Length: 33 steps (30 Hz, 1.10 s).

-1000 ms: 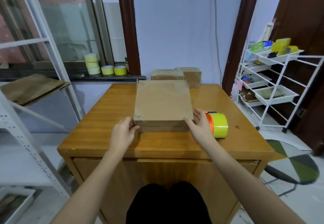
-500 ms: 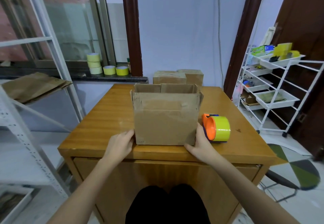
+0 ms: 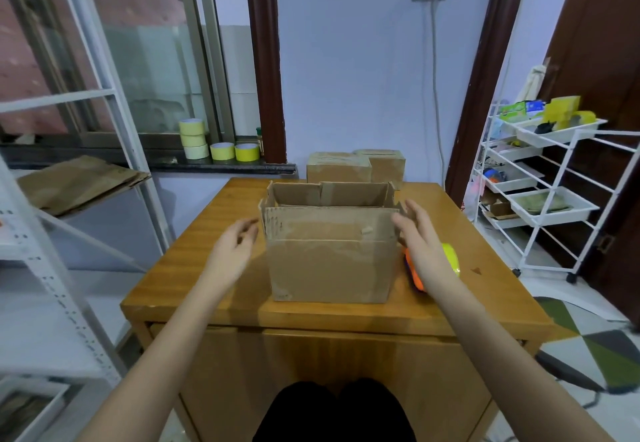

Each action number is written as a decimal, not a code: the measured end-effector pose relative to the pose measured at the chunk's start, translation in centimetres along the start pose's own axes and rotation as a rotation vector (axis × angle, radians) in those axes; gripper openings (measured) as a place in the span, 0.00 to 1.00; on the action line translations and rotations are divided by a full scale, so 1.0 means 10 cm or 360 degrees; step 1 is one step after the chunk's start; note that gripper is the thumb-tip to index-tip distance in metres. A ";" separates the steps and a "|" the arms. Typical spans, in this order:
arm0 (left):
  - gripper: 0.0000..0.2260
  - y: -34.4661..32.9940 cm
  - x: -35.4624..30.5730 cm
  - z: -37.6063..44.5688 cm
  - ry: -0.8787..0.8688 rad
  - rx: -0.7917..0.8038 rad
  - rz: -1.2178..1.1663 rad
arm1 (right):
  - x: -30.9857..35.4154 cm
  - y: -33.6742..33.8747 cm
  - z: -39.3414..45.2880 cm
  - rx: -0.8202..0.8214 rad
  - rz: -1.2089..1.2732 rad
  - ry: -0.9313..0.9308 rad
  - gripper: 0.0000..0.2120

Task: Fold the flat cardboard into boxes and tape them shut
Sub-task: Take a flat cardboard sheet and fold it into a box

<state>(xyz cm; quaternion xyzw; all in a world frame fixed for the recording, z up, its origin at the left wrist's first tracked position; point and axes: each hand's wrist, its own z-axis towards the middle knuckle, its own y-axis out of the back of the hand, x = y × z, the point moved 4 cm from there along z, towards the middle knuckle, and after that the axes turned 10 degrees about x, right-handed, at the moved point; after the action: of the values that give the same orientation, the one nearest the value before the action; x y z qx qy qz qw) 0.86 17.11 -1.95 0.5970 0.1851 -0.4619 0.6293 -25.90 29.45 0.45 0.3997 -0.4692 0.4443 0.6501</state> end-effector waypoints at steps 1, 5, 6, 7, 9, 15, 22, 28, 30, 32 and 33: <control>0.16 0.04 -0.12 0.02 -0.0014 -0.0001 -0.0251 | 0.08 0.02 0.04 -0.0057 0.0001 0.0028 0.24; 0.18 0.09 -0.53 0.04 -0.0048 0.0010 -0.0584 | 0.22 0.03 0.19 -0.0077 -0.0116 0.0026 0.23; 0.18 0.08 -0.60 0.04 -0.0050 0.0014 -0.0583 | 0.23 0.02 0.22 -0.0067 -0.0131 0.0024 0.23; 0.18 0.07 -0.64 0.05 -0.0053 0.0013 -0.0560 | 0.23 0.02 0.24 -0.0057 -0.0140 0.0013 0.21; 0.17 0.05 -0.69 0.05 -0.0044 -0.0006 -0.0501 | 0.22 -0.01 0.25 -0.0021 -0.0165 -0.0006 0.20; 0.19 0.02 -0.66 0.06 -0.0003 0.0076 -0.0569 | 0.16 0.02 0.23 0.0149 -0.0168 -0.0055 0.24; 0.27 -0.02 -0.58 0.04 0.0035 0.0415 -0.0535 | 0.13 0.03 0.12 0.0424 -0.0197 -0.0085 0.27; 0.37 0.02 -0.56 0.00 0.0053 0.0670 -0.0270 | 0.02 0.05 0.11 0.0575 -0.0271 -0.0117 0.35; 0.37 0.00 -0.57 -0.01 0.0018 0.0704 -0.0214 | -0.01 0.05 0.09 0.0598 -0.0276 -0.0103 0.37; 0.36 -0.03 -0.56 -0.01 -0.0007 0.0692 -0.0170 | -0.04 0.05 0.10 0.0597 -0.0267 -0.0105 0.38; 0.35 -0.04 -0.57 0.00 -0.0027 0.0678 -0.0127 | -0.05 0.05 0.10 0.0601 -0.0270 -0.0103 0.37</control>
<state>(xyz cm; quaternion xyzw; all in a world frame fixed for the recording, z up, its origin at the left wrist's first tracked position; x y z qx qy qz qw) -2.32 19.18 2.28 0.7048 0.1015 -0.5201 0.4716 -26.70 28.56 0.25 0.5664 -0.3630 0.4550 0.5834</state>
